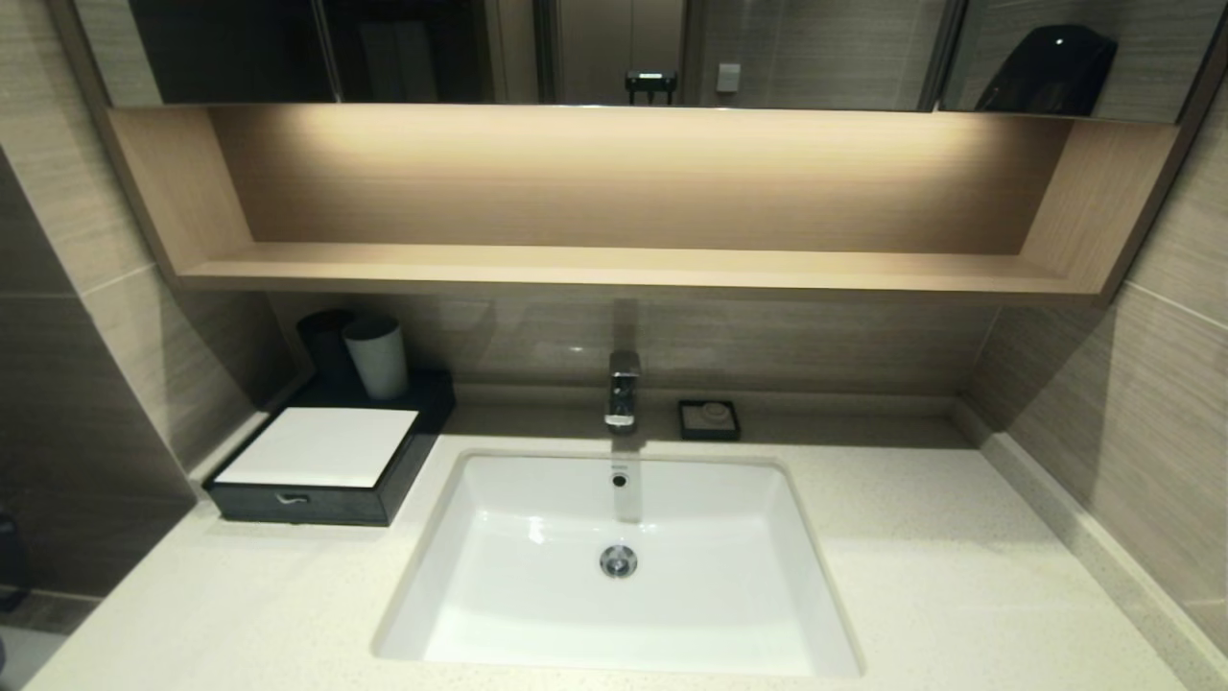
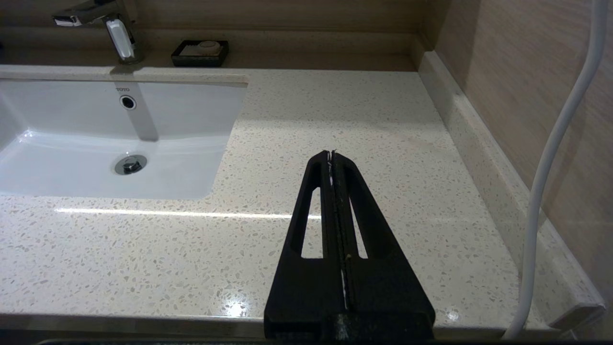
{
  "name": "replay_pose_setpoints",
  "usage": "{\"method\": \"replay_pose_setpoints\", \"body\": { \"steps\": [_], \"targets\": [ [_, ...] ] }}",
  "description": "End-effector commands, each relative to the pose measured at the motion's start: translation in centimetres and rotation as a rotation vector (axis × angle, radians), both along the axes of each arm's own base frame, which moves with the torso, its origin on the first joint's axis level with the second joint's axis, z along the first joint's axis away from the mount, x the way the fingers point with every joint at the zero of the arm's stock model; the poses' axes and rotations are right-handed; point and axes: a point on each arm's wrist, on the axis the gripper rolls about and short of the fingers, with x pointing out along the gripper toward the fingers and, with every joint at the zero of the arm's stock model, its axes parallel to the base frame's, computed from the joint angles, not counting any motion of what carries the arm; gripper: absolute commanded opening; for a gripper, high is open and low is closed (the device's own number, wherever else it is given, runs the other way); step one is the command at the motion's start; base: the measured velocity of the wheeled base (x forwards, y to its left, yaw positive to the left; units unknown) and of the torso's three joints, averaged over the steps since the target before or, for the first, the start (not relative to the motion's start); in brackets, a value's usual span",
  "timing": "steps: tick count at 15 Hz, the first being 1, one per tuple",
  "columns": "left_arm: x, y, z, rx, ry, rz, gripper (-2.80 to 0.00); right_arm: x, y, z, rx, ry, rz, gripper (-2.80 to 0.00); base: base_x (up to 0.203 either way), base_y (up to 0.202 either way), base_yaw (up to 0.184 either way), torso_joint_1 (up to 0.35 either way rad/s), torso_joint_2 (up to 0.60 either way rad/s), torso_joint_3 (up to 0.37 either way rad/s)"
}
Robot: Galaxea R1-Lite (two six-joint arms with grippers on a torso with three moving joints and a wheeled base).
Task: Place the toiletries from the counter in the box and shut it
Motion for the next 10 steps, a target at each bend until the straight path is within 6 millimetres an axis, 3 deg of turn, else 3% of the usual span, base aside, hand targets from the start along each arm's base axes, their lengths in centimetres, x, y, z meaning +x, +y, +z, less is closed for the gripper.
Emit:
{"method": "replay_pose_setpoints", "body": {
  "steps": [1, 10],
  "targets": [
    [0.01, 0.00, -0.01, 0.002, 0.002, 0.001, -2.80, 0.00, 0.00, -0.01, 0.000, 0.000, 0.000, -2.80, 0.000, 0.000, 0.000, 0.000, 0.00, 0.000],
    [0.01, 0.00, 0.00, 0.000, 0.001, 0.002, -2.80, 0.00, 0.00, -0.01, 0.000, 0.000, 0.000, -2.80, 0.000, 0.000, 0.000, 0.000, 0.00, 0.000]
  ]
}}
